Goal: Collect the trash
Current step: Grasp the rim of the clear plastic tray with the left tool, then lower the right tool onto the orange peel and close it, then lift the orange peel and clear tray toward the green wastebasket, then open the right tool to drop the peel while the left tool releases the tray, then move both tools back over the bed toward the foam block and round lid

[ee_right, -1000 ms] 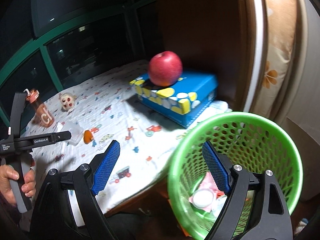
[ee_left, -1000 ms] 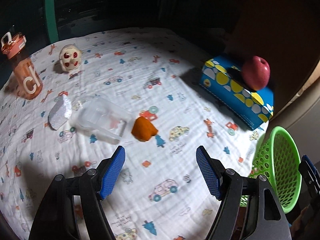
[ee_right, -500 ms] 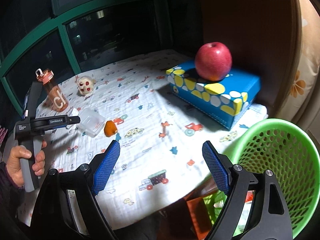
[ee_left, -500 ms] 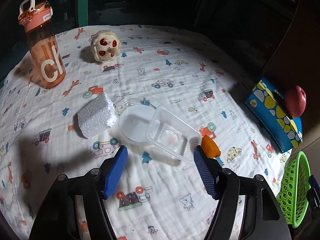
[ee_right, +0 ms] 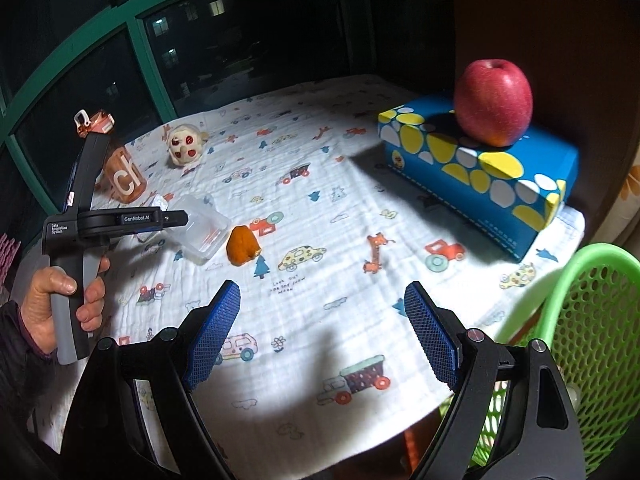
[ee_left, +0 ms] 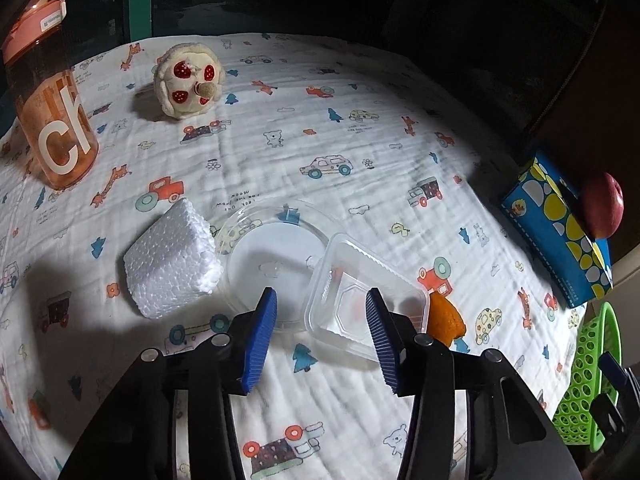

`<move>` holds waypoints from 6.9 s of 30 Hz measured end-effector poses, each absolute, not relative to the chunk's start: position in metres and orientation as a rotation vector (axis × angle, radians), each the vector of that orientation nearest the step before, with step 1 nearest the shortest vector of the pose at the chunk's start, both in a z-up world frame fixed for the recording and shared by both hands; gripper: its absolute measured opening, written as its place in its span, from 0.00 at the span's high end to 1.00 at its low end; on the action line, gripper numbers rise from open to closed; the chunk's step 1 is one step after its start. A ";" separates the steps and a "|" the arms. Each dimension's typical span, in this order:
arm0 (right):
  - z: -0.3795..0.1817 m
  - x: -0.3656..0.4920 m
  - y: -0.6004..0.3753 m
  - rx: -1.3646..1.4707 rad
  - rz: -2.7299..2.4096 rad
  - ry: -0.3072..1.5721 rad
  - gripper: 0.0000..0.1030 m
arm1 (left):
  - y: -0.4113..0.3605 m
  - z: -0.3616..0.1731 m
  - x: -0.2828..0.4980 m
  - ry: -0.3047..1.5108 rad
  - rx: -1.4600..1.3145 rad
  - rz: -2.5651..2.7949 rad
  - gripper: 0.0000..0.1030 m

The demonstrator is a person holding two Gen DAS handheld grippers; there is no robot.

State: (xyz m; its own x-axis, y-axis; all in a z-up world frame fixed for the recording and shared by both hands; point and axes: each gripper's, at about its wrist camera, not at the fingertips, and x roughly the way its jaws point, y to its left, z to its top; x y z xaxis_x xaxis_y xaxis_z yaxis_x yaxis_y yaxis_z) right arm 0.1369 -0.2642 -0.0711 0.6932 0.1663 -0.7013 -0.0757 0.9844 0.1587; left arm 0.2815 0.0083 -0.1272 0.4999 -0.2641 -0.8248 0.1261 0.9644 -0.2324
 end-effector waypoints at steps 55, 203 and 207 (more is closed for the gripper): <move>-0.125 0.225 -0.169 0.010 0.263 0.910 0.63 | 0.070 -0.091 0.224 0.975 -0.235 -0.230 0.91; -0.036 0.117 -0.268 0.103 0.112 0.728 0.21 | 0.077 -0.091 0.255 1.014 -0.170 -0.061 0.23; -0.042 0.132 -0.250 0.096 0.145 0.747 0.20 | 0.090 -0.101 0.273 1.031 -0.223 -0.033 0.19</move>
State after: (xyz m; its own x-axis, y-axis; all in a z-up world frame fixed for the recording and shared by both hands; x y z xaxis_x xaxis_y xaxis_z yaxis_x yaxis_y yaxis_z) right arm 0.1323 -0.2498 -0.0421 0.7242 0.1654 -0.6695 -0.0974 0.9856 0.1382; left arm 0.2726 0.0900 -0.1007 0.5155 -0.1319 -0.8467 -0.0778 0.9768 -0.1996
